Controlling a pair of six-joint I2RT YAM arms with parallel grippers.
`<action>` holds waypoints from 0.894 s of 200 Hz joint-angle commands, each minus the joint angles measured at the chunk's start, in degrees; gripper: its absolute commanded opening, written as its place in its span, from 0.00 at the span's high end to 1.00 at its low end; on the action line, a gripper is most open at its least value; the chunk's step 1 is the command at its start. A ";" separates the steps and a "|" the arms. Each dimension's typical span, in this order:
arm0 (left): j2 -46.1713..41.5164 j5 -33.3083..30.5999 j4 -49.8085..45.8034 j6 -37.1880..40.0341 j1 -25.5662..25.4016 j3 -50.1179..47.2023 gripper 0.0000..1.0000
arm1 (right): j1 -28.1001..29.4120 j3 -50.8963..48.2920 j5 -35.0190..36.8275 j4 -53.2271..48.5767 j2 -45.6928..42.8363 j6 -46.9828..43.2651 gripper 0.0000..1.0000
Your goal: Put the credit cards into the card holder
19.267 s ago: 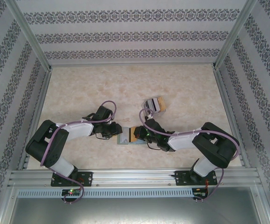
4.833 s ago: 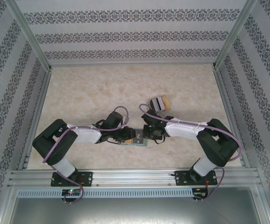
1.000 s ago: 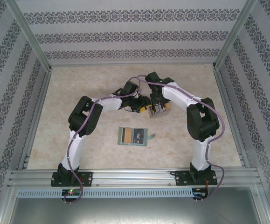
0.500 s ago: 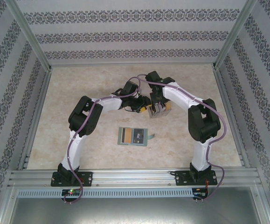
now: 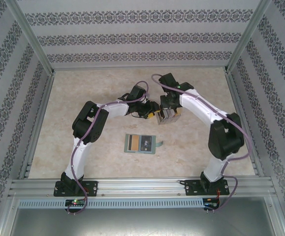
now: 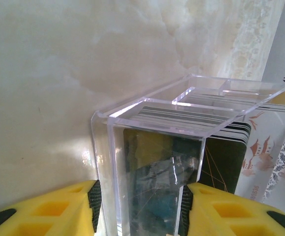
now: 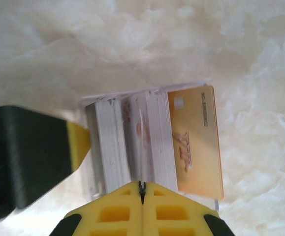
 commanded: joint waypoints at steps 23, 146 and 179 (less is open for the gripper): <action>-7.30 -1.02 -3.75 3.66 -0.28 -0.56 0.48 | -0.25 -7.50 -4.03 4.53 -12.61 10.11 0.98; -40.98 -13.21 -8.54 10.85 0.44 -39.46 0.41 | 15.85 -40.36 -7.76 25.57 -30.32 34.33 1.00; -43.86 -13.19 -7.86 10.30 0.47 -44.96 0.40 | 18.96 -41.06 -5.70 26.65 -26.30 36.03 1.00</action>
